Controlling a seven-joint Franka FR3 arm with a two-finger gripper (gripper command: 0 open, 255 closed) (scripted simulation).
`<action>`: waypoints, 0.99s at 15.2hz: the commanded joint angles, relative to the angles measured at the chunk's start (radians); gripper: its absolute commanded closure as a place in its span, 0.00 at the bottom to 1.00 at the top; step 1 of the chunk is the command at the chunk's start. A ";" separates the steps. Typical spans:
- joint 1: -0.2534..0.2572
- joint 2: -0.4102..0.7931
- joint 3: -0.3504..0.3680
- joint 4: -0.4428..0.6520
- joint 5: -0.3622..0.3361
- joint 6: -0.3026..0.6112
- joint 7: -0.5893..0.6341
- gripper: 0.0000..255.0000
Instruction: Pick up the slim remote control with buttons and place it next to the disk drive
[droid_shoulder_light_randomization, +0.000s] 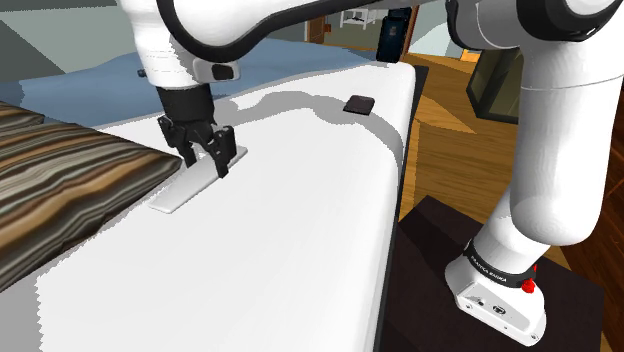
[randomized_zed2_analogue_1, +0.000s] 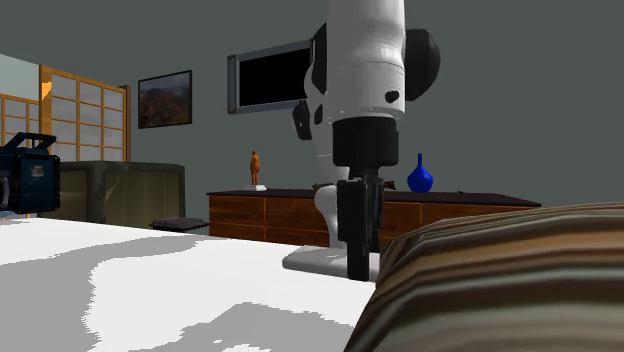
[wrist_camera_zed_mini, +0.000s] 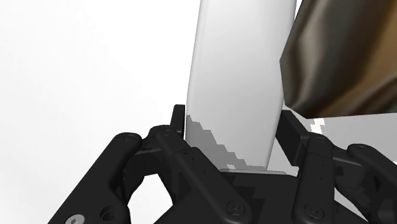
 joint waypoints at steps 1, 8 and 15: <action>0.005 0.000 0.001 0.025 0.001 -0.025 0.000 1.00; 0.022 0.001 0.005 0.123 0.003 -0.119 -0.006 1.00; -0.036 -0.059 0.011 0.106 0.044 -0.147 -0.059 1.00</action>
